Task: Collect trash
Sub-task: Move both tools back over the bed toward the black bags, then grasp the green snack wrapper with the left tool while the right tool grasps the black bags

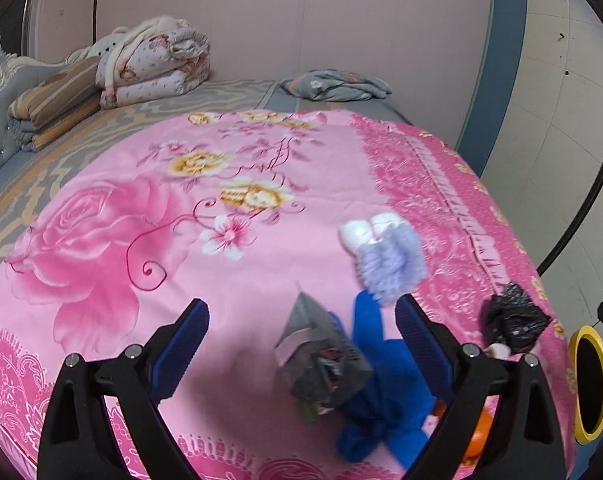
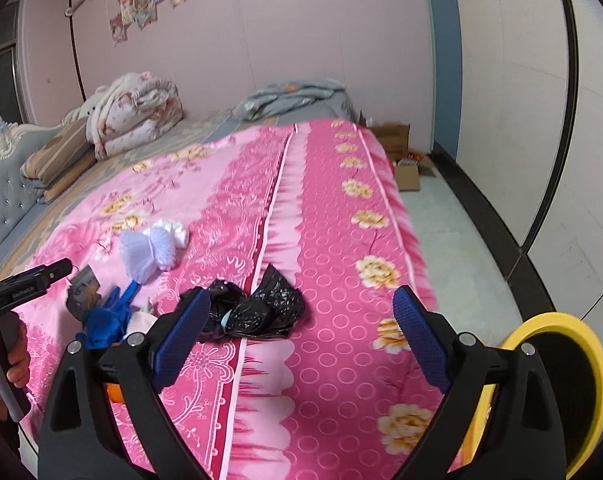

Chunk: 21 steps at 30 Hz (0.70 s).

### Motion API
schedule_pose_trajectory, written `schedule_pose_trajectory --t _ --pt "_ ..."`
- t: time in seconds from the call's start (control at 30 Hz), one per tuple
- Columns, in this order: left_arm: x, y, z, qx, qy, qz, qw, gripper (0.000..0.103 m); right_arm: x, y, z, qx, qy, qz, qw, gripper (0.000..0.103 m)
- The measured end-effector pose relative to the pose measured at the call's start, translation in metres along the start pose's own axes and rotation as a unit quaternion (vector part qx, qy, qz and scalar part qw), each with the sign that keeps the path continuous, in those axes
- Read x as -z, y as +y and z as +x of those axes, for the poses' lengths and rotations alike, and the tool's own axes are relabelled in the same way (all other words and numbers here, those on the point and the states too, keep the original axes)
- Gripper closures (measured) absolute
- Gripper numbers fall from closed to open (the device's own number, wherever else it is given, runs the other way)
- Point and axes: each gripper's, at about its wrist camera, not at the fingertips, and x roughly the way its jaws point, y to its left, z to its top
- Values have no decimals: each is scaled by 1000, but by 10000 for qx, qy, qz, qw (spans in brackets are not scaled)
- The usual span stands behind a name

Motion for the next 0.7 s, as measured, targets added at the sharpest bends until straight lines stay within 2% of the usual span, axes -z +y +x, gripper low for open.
schedule_pose_trajectory --t 0.33,0.5,0.57,0.7 --pt "10 21 38 32 294 -239 9993 12 6 7 64 39 476 52 9988 14" --pt "13 21 51 184 358 -266 9988 12 5 10 88 -32 673 65 9977 15" --pt "15 20 55 277 381 -262 9985 13 5 13 96 -65 750 40 9972 18" --pt "18 19 64 456 499 -260 9974 30 9 20 109 -137 894 -47 9959 30"
